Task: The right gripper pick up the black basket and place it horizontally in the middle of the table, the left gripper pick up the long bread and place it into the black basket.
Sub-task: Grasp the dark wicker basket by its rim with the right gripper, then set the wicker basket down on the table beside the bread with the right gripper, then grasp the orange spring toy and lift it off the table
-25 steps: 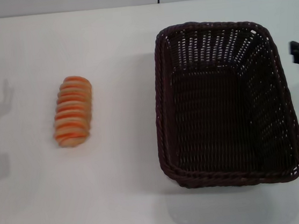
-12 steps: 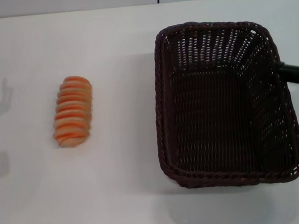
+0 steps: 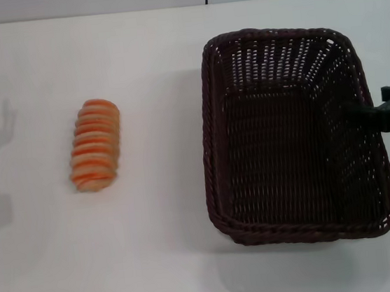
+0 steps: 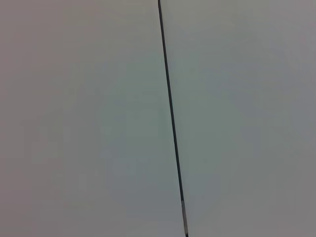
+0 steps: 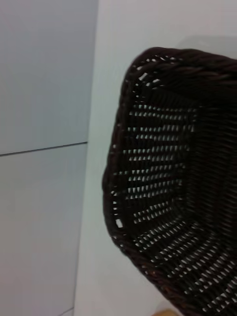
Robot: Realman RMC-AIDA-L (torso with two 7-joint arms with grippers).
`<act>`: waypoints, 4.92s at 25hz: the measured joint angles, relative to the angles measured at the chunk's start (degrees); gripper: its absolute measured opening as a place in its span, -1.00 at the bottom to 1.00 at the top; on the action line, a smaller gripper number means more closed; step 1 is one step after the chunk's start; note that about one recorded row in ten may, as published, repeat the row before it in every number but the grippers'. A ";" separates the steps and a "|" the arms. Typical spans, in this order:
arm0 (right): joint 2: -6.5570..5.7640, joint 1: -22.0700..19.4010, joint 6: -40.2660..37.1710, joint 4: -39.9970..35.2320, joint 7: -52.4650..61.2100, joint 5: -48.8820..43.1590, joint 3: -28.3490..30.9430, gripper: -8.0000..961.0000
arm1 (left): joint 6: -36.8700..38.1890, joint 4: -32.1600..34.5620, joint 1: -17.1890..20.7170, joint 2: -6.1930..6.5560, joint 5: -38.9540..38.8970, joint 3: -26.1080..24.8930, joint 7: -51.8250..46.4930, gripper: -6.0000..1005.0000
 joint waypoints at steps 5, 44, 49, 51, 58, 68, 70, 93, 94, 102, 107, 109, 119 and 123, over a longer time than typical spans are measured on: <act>-0.04 3.62 0.20 4.39 0.03 0.61 0.63 0.70 | -0.42 0.49 -0.77 0.05 0.00 0.00 -0.21 0.56; -2.46 24.81 -29.32 16.53 -29.39 24.57 23.71 -0.56 | -0.36 0.65 -1.21 -0.20 0.00 0.34 -0.38 0.56; -3.76 32.65 -34.36 22.95 -31.49 24.14 24.48 -0.57 | -0.33 0.36 -1.17 -0.28 -0.01 0.47 -0.40 0.56; -3.80 35.19 -35.76 24.91 -32.72 23.28 24.27 -0.57 | -0.34 0.35 -1.24 -0.29 0.00 0.47 -0.40 0.56; -2.65 43.62 -35.59 32.00 -34.81 19.89 23.67 -0.57 | -0.37 0.31 -1.33 -0.29 -0.01 0.54 -0.40 0.56; -1.46 51.17 -31.85 41.53 -37.55 14.50 19.71 -0.57 | -0.38 0.20 -1.33 -0.29 0.12 0.55 -0.40 0.56; -1.44 51.34 -31.53 41.58 -38.10 14.64 18.61 -0.57 | -0.37 0.20 -1.35 -0.29 0.14 0.55 -0.40 0.56; -0.93 53.32 -28.36 43.93 -42.23 14.97 13.45 -0.56 | -0.46 0.23 -1.09 -0.29 0.41 0.64 -0.39 0.56; -0.58 52.97 -27.05 43.63 -42.25 15.00 13.12 -0.55 | -0.46 0.22 -1.09 -0.29 0.41 0.64 -0.39 0.56; -0.01 50.97 -20.91 42.07 -43.15 15.57 10.56 -0.40 | -0.41 0.19 -1.48 -0.29 0.39 0.64 -0.39 0.56; 0.12 49.62 -19.56 38.62 -43.19 15.76 9.98 -0.19 | -0.42 0.19 -1.46 -0.27 0.06 0.36 -4.36 0.56; 0.15 49.05 -19.17 37.39 -43.15 15.77 10.11 -0.07 | -0.48 0.33 -1.44 -0.19 0.05 0.21 -6.34 0.56; 0.29 30.20 8.39 16.90 -50.33 23.10 7.79 0.53 | -2.02 0.61 -2.18 0.25 0.28 0.39 -9.49 0.56; 0.28 18.49 29.26 11.98 -65.10 39.88 -1.07 0.60 | -2.68 -1.04 -2.58 0.63 2.12 0.61 -9.82 0.56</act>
